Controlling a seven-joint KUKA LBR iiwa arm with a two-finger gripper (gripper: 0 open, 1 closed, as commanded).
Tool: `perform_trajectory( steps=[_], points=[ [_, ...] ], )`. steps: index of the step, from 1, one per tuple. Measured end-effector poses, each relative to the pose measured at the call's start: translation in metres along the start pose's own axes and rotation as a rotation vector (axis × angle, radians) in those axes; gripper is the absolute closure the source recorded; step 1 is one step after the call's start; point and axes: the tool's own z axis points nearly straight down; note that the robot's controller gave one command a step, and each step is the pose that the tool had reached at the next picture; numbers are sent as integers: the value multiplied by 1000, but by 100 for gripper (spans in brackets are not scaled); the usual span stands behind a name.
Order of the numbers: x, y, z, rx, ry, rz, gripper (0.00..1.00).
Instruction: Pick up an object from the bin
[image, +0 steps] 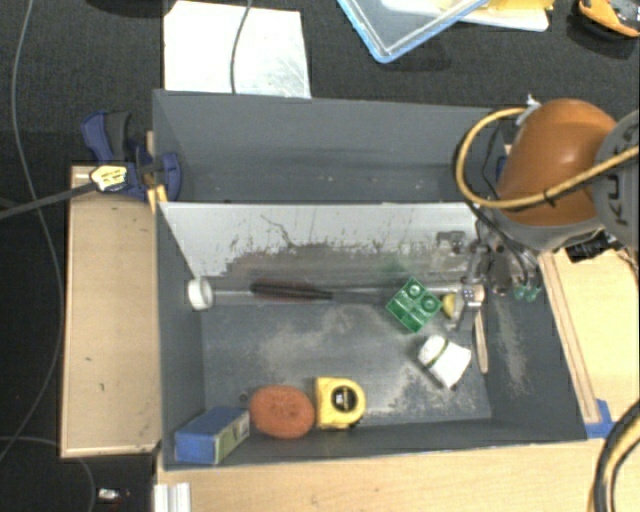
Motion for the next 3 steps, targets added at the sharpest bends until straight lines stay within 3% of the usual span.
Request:
perform_trajectory(
  steps=[1,2,3],
  points=[
    [-2,0,-4,1,-8,-1,0],
    [48,-18,22,1,-9,6,0],
    [98,-26,51,2,-16,-178,0]
  ],
)
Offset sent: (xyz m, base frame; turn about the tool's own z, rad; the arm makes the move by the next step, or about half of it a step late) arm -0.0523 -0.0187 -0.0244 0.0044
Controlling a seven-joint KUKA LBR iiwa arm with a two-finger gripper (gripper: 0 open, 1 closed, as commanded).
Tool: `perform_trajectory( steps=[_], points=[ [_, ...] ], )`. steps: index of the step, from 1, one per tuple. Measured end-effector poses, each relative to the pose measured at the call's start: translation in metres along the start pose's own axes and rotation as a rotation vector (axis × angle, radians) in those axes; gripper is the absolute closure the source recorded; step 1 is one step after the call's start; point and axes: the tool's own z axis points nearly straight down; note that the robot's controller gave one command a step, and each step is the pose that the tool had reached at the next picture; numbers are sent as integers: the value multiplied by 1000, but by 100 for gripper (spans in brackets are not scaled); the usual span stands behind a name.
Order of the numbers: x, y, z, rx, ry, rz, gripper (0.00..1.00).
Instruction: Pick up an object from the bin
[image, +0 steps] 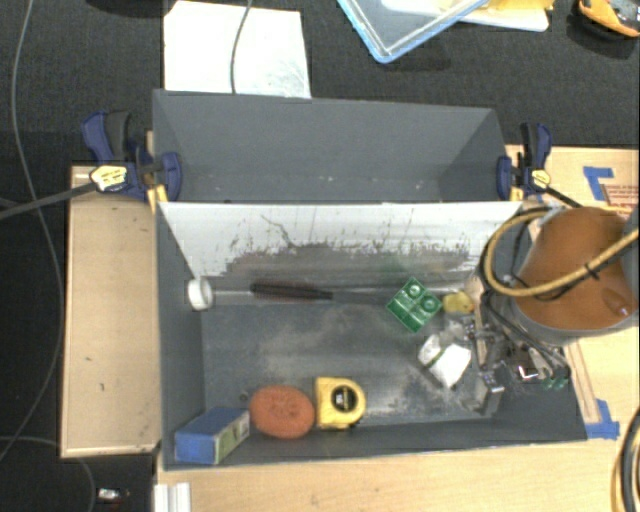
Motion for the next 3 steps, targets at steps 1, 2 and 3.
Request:
perform_trajectory(
  steps=[1,2,3],
  points=[
    [9,-31,52,3,-5,-109,0],
    [-7,-42,61,4,-6,-101,0],
    [-53,-43,60,9,-10,-244,0]
  ],
)
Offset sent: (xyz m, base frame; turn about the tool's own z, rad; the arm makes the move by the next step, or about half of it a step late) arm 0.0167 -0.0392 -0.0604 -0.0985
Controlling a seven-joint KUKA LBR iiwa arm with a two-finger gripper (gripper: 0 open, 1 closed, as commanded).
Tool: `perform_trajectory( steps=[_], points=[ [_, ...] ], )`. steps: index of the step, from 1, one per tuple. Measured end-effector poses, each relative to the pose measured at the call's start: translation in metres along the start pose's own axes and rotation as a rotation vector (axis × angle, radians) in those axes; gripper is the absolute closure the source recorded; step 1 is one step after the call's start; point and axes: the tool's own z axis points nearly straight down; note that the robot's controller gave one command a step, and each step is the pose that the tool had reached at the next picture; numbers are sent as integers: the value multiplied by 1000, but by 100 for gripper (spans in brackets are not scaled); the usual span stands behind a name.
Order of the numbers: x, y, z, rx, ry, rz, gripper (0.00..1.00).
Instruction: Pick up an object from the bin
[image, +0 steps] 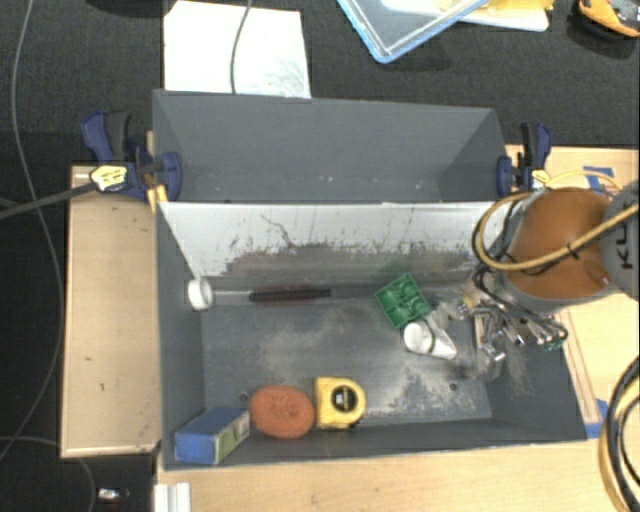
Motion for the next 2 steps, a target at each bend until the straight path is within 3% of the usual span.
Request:
perform_trajectory(
  steps=[1,2],
  points=[
    [7,-2,-1,-1,-1,2,0],
    [-25,20,-9,2,-5,14,0]
  ],
)
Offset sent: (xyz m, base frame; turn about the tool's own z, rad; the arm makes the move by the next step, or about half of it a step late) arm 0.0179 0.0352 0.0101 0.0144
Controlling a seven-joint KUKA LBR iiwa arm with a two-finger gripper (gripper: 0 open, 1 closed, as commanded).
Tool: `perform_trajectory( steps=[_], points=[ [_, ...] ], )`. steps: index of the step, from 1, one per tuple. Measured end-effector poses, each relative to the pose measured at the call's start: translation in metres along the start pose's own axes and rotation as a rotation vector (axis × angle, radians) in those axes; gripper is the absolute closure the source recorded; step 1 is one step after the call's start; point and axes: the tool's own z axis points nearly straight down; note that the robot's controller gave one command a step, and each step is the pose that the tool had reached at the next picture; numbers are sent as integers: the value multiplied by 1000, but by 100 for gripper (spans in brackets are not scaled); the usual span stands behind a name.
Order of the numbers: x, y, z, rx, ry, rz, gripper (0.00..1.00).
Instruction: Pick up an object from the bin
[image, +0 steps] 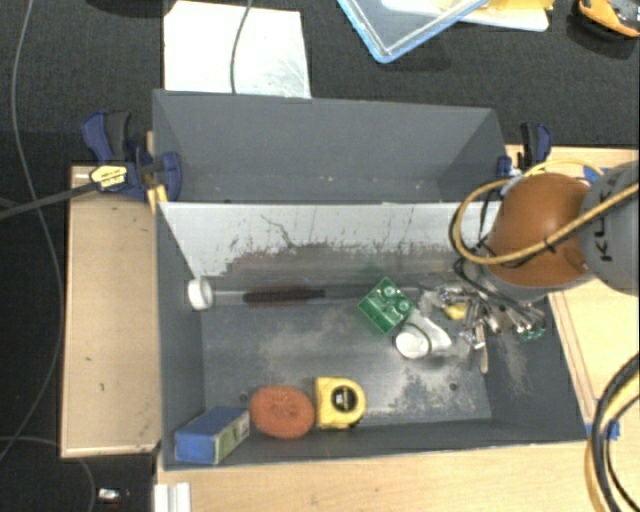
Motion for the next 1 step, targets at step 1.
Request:
perform_trajectory(
  steps=[1],
  points=[
    [-10,18,3,0,-1,-8,0]
  ],
)
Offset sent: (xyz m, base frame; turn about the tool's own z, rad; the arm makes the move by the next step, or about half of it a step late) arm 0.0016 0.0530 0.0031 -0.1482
